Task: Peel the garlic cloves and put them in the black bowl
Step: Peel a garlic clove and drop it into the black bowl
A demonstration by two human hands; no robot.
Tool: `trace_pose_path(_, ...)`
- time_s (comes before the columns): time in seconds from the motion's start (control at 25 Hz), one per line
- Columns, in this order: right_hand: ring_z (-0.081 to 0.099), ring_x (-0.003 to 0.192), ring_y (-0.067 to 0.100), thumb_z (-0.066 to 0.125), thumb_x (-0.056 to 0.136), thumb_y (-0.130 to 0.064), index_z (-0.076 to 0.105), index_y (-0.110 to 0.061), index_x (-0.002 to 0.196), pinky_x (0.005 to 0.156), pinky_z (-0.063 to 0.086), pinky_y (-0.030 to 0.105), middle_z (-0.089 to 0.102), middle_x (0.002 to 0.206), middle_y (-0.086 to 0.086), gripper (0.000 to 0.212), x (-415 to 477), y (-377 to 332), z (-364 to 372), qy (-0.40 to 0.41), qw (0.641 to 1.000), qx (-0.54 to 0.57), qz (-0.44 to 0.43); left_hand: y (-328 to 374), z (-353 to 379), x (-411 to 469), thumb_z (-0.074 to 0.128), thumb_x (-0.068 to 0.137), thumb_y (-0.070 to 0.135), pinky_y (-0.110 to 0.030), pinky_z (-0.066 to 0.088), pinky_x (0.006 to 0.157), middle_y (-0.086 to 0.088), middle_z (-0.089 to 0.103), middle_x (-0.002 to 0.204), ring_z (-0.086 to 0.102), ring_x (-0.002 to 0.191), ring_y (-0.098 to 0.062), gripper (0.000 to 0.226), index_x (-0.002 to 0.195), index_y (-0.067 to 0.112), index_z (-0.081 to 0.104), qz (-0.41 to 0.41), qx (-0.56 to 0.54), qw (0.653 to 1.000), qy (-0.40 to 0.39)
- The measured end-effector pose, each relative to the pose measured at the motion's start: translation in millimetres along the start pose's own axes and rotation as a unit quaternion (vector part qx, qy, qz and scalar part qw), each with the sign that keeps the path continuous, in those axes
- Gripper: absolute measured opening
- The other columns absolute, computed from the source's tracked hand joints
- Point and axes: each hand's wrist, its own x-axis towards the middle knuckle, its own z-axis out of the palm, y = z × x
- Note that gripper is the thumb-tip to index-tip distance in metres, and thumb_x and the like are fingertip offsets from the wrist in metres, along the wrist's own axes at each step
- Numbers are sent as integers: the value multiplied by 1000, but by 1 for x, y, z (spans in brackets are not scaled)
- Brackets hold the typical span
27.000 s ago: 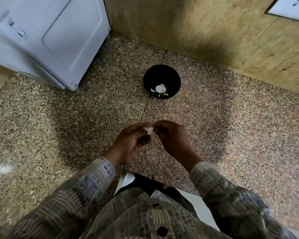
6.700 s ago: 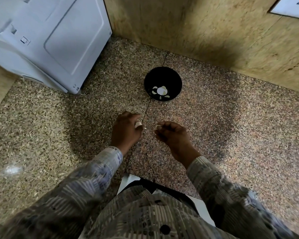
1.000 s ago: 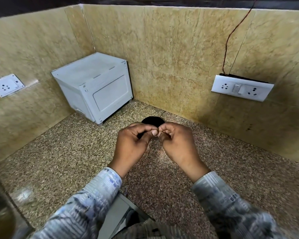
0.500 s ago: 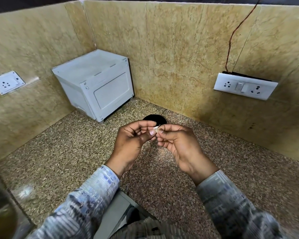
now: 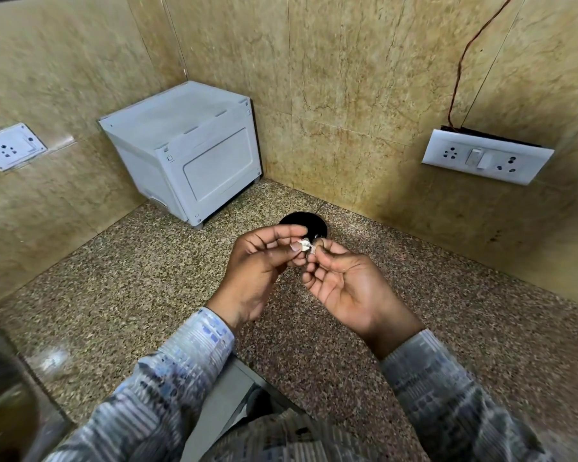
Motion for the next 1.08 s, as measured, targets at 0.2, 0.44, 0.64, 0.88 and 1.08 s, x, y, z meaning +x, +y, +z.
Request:
trace_pose_path(0.2,62,81,16,52,101,-4,57,-6,118,74,55,27,64,91,8,18,15,7,-4,11,999,-22,-38,-2,-13,13,66,86,-11,-37,61,86,-27,73,107,72,92,-35,29,116,-9,68,-34,-4,999,-3)
trace_pose_path(0.44,65,74,12,48,105,-3,59,-4,109,70,55,26,67,88,8,11,41,13,-9,62,990,-101,-80,-15,-28,30,68,86,-9,-36,63,81,-25,75,99,74,85,-33,26,111,-5,72,-63,35,997,2)
trace_pose_path(0.64,63,76,13,52,103,-7,61,-11,106,67,51,27,69,95,8,10,69,18,-9,88,989,-97,-67,-28,-51,57,69,86,-9,-40,64,78,-21,76,95,74,82,-32,24,108,-3,74,-120,50,992,8)
trace_pose_path(0.88,65,76,15,49,105,-13,54,-21,92,66,48,30,76,113,8,17,107,30,-19,124,992,-13,-13,-54,-84,91,66,88,-11,-38,60,74,-16,70,101,73,87,-33,35,119,5,71,-179,55,981,-55)
trace_pose_path(1.08,72,78,16,45,106,-8,58,-11,96,67,61,30,77,102,12,16,138,49,-47,209,973,98,11,-93,-109,112,69,84,-14,-38,62,77,-14,70,100,73,88,-29,35,115,2,71,-264,43,961,-74)
